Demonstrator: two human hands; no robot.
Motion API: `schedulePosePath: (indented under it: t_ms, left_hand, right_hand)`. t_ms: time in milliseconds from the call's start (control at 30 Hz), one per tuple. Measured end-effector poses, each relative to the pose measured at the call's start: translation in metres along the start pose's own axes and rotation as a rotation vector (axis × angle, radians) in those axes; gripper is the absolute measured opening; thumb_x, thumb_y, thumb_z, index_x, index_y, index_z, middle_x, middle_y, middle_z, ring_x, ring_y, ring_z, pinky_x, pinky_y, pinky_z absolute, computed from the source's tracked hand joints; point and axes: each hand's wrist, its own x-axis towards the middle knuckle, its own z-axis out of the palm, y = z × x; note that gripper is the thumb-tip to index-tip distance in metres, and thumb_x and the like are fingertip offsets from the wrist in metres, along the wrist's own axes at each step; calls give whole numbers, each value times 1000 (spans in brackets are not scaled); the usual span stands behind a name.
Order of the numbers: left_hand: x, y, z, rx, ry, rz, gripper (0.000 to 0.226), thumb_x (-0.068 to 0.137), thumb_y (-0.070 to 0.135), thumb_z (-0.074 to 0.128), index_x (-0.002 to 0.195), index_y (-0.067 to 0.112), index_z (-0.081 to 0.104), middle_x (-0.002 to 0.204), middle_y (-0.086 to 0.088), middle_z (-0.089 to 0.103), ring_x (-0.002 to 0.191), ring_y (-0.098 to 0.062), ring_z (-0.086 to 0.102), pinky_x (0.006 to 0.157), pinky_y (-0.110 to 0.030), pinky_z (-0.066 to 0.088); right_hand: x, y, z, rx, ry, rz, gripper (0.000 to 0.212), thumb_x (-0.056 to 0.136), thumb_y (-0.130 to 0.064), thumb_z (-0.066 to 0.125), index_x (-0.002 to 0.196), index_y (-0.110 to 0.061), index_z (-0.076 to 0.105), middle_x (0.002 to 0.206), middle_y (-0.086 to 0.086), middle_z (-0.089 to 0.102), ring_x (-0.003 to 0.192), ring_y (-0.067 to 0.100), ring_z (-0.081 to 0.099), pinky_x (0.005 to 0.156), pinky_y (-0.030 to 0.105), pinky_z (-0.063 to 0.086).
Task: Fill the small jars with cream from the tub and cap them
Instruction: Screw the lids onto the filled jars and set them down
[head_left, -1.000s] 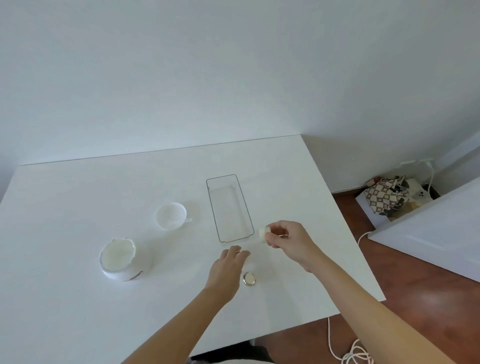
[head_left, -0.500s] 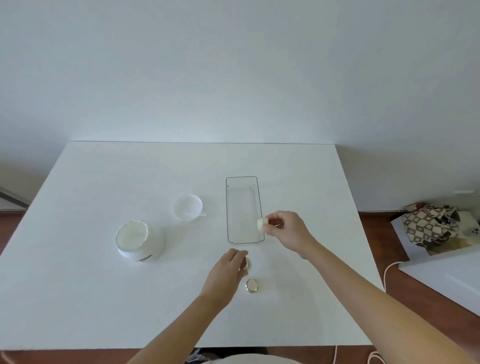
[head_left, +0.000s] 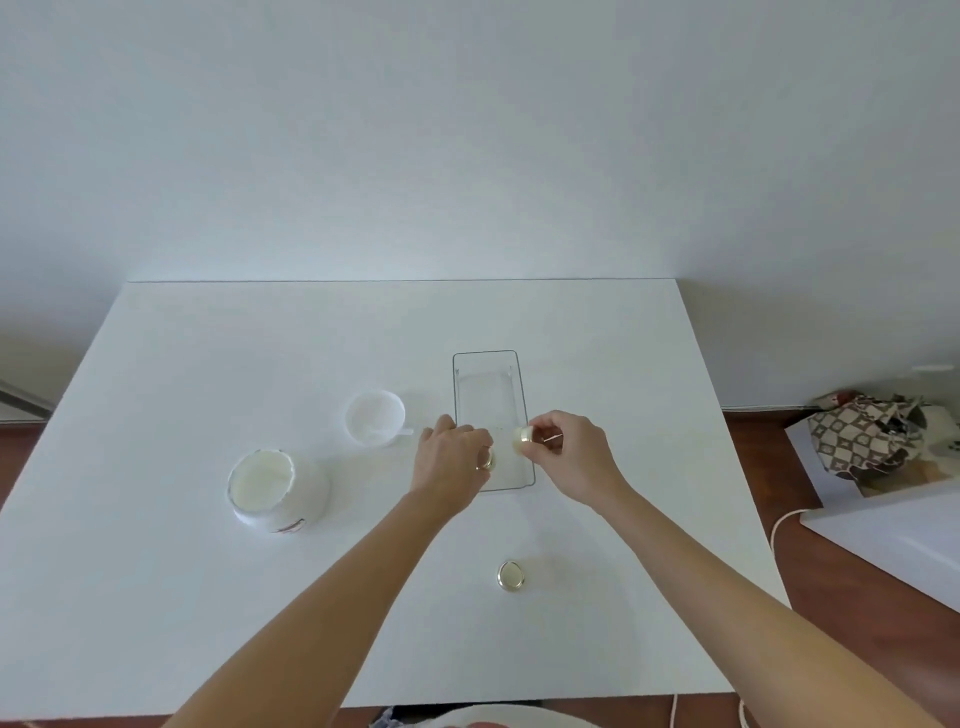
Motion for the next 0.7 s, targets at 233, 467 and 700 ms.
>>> schedulePosePath:
  t_ms: [233,467,700]
  left_hand:
    - [15,-2,8,255,-114,-26,23,90,16,61,107,28,70,97,10,72,111,-20,44,93,-32,30]
    - [17,-5,10,274,-151,-30,15,88,24,65,101,27,72,98,9,71,116,-22,41,100,-38,25]
    - [-9,-13,-6,-76,110,-23,32,95,33,63,126,27,66,116,8,72,122,-19,48,107,-41,14]
  right_hand:
    - [-1,7,-3,1,51,15,29,82,-18,72,109,-9,66,99,3,70,84,16,66,80,21,47]
    - [4,6,5,-45,34,-33,28,82,-18,72,108,-9,66,101,5,69,87,18,65,83,25,50]
    - [13,4,12,-169,-27,-185,30,82,-21,72,109,-10,64,96,0,67,92,18,52,83,24,39]
